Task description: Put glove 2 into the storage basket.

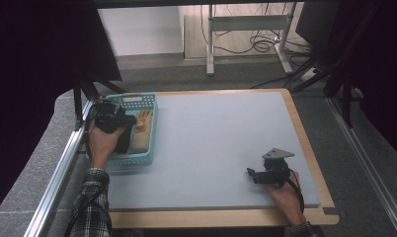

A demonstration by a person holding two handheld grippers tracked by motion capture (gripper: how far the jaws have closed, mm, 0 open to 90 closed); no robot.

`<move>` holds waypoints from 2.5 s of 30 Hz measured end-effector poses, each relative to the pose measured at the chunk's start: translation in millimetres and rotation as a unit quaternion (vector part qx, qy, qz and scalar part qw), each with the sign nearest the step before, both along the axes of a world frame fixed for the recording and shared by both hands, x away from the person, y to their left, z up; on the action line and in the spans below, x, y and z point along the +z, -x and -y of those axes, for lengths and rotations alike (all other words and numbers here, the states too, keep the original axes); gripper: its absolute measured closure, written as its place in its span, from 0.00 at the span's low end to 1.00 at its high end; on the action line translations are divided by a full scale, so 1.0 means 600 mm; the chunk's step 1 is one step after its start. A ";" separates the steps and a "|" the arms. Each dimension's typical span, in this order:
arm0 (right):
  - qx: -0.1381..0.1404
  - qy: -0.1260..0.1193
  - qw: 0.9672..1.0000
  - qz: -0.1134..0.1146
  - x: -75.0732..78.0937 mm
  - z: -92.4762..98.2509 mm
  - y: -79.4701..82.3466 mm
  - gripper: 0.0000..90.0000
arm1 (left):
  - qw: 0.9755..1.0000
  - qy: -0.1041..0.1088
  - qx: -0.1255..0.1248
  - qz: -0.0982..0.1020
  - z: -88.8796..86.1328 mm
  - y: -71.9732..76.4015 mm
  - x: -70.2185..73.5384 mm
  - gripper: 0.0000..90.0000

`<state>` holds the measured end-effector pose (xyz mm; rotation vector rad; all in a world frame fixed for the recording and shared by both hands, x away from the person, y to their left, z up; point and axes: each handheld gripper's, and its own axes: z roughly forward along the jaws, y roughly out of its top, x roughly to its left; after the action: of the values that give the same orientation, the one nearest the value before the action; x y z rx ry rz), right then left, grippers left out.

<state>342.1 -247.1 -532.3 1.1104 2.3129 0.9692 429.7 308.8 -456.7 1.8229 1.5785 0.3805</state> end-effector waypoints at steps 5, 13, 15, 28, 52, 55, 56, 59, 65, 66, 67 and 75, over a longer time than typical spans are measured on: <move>0.000 0.001 1.000 0.000 0.000 0.000 0.000 0.17 | 1.000 0.007 -0.013 0.014 0.002 0.014 0.008 0.07; 0.000 0.001 1.000 0.000 0.000 0.000 0.000 0.17 | 0.999 0.000 -0.031 0.031 0.016 0.030 0.020 0.04; 0.000 0.001 1.000 0.000 0.000 0.000 0.000 0.17 | 0.999 -0.001 -0.038 0.033 0.022 0.033 0.022 0.03; 0.000 0.001 1.000 0.000 0.000 0.000 0.000 0.17 | 0.996 -0.013 -0.073 0.051 0.066 0.049 0.033 0.03; 0.000 0.001 1.000 0.000 0.000 0.000 0.000 0.17 | 0.990 -0.025 -0.115 0.072 0.124 0.076 0.030 0.01; 0.000 0.001 1.000 0.000 0.000 0.000 0.000 0.17 | 0.990 -0.023 -0.121 0.074 0.132 0.080 0.029 0.01; 0.000 0.001 1.000 0.000 0.000 0.000 0.000 0.17 | 0.989 -0.025 -0.123 0.075 0.134 0.081 0.029 0.01; 0.000 0.000 1.000 0.000 0.000 0.000 0.000 0.17 | 0.989 -0.026 -0.127 0.076 0.141 0.084 0.028 0.01; 0.000 0.000 1.000 0.000 0.000 0.000 0.000 0.17 | 0.987 -0.026 -0.138 0.078 0.158 0.092 0.025 0.01; 0.000 0.000 1.000 -0.001 0.000 0.000 0.000 0.17 | 0.987 -0.025 -0.140 0.078 0.161 0.094 0.024 0.01; 0.000 0.000 1.000 0.000 0.000 0.000 0.000 0.17 | 0.986 -0.026 -0.142 0.079 0.163 0.095 0.024 0.01; 0.000 0.001 1.000 0.001 0.000 0.000 0.000 0.17 | 0.984 -0.025 -0.159 0.081 0.187 0.104 0.015 0.01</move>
<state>342.4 -246.9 -532.2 1.1084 2.3123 0.9684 367.5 196.4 -447.5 1.9888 1.1525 0.4107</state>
